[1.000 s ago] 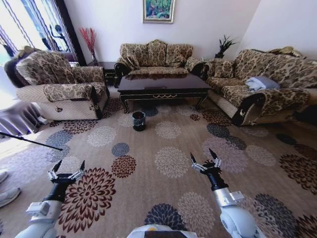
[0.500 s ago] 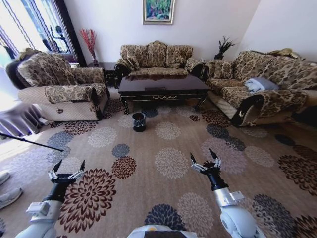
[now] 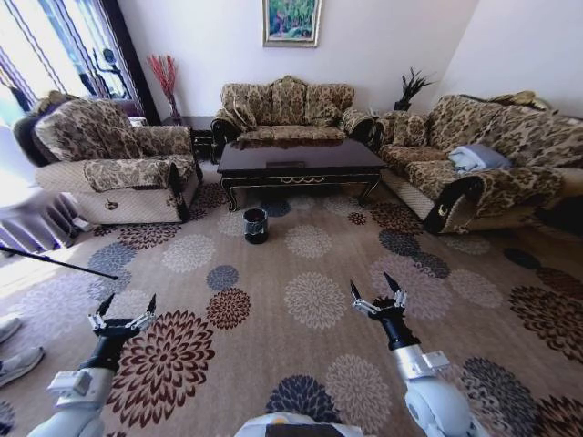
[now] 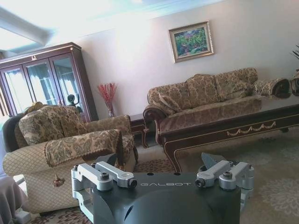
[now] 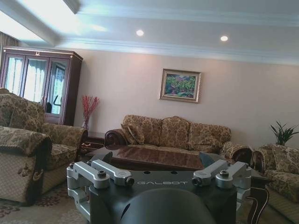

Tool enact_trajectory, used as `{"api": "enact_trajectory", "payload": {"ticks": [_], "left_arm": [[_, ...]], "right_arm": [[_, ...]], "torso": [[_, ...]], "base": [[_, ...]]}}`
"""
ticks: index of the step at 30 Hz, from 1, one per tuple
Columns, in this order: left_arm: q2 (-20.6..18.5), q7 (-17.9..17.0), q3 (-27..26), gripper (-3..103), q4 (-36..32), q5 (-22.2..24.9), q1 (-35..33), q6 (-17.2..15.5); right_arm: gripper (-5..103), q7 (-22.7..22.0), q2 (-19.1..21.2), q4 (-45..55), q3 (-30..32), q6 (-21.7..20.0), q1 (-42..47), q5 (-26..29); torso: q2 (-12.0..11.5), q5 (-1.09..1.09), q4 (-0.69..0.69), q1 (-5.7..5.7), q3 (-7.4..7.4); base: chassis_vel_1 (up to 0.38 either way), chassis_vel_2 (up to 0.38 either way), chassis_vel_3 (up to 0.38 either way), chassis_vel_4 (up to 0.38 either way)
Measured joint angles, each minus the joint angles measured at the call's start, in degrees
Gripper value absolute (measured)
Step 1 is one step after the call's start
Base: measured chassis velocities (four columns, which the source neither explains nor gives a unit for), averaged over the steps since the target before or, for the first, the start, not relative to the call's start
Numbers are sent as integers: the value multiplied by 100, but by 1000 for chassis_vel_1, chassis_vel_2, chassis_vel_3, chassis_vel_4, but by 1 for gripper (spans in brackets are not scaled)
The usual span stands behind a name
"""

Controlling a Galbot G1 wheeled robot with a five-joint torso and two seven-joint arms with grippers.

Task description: Move to the front of the table and pick up the trash from the floor, then place it into the trash bin.

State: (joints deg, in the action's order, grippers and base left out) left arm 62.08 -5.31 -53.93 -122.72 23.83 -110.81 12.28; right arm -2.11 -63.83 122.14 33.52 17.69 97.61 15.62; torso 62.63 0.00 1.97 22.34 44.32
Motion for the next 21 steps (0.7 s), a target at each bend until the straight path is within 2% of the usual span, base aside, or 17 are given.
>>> {"api": "enact_trajectory", "payload": {"ticks": [11,21], "left_arm": [[0,0,0,100,0,0,0,0],[0,0,0,100,0,0,0,0]], "right_arm": [[100,0,0,0,0,0,0,0],[100,0,0,0,0,0,0,0]], "torso": [[313,0,0,139,174],[326,0,0,145,183]], "base": [[0,0,0,0],[0,0,0,0]]}}
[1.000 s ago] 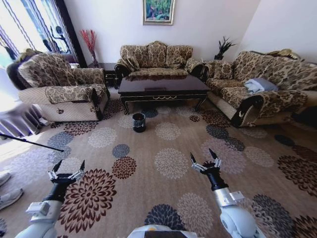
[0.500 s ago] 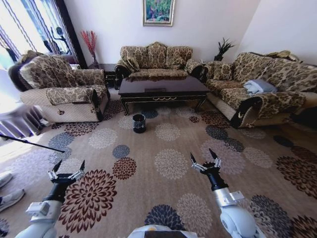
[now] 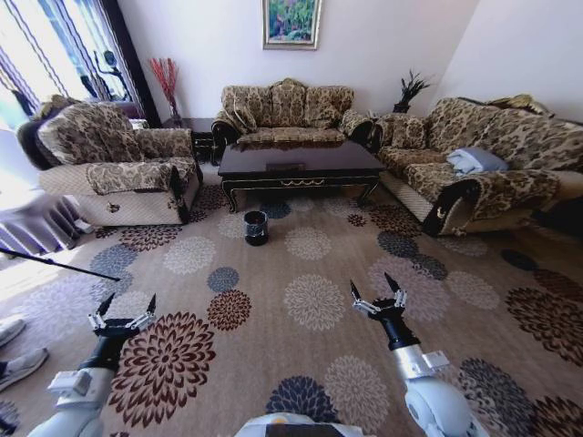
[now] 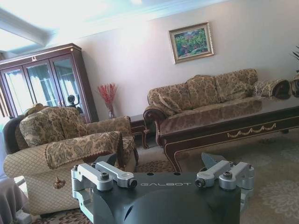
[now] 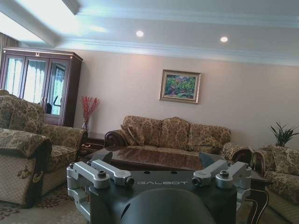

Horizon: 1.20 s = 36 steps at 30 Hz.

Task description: Move to the front of the table and pick up the trash from the floor, then place it into the trash bin.

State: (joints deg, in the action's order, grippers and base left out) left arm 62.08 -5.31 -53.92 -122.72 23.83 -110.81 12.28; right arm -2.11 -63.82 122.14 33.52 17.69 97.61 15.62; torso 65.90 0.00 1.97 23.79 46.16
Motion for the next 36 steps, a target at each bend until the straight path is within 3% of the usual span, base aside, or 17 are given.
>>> {"api": "enact_trajectory", "payload": {"ticks": [36], "left_arm": [[0,0,0,100,0,0,0,0]], "right_arm": [[100,0,0,0,0,0,0,0]], "torso": [[-62,0,0,-28,-36]], "base": [[0,0,0,0]]}}
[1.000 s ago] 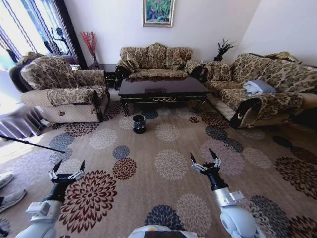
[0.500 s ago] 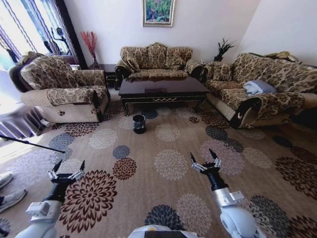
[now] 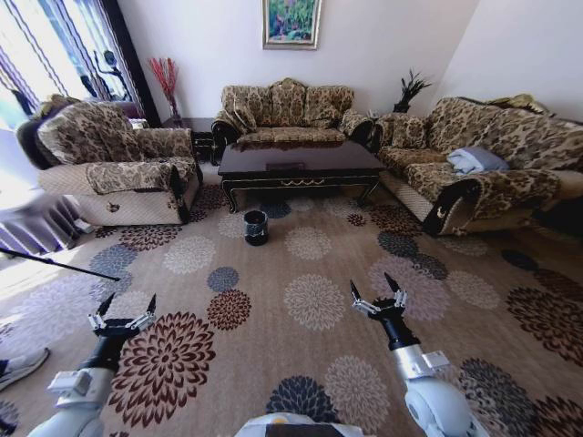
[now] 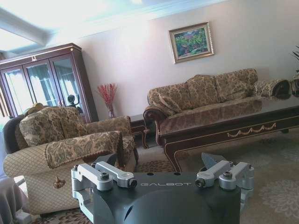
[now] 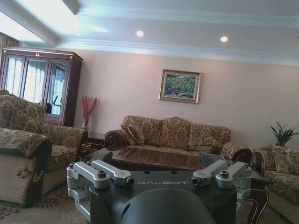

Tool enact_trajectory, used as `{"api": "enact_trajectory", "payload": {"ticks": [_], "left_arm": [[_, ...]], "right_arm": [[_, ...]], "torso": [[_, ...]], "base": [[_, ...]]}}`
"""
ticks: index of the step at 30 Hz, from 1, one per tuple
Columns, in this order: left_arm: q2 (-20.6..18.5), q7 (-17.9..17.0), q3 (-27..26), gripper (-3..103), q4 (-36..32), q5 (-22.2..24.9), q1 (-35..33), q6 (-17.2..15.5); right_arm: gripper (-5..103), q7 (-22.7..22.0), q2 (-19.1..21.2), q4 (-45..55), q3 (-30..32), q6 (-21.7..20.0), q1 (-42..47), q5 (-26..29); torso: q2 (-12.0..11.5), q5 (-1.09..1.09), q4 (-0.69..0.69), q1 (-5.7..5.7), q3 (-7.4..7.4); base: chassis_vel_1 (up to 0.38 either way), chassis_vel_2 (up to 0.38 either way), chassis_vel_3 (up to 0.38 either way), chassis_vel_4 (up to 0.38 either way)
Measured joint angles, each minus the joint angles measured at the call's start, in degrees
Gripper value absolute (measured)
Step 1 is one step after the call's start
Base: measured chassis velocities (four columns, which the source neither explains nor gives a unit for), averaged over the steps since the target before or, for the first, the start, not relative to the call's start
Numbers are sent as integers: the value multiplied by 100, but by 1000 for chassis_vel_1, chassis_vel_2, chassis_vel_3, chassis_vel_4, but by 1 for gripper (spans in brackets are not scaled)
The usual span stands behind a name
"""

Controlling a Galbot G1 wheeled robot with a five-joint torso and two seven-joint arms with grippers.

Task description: Move to the front of the table and pick up the trash from the floor, then place it into the trash bin.

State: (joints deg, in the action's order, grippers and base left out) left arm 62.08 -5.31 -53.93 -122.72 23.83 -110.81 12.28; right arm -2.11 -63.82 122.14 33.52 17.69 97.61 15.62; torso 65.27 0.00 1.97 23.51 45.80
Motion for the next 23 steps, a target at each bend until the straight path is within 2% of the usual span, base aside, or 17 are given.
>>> {"api": "enact_trajectory", "payload": {"ticks": [23], "left_arm": [[0,0,0,100,0,0,0,0]], "right_arm": [[100,0,0,0,0,0,0,0]], "torso": [[-9,0,0,-4,-5]], "base": [[0,0,0,0]]}}
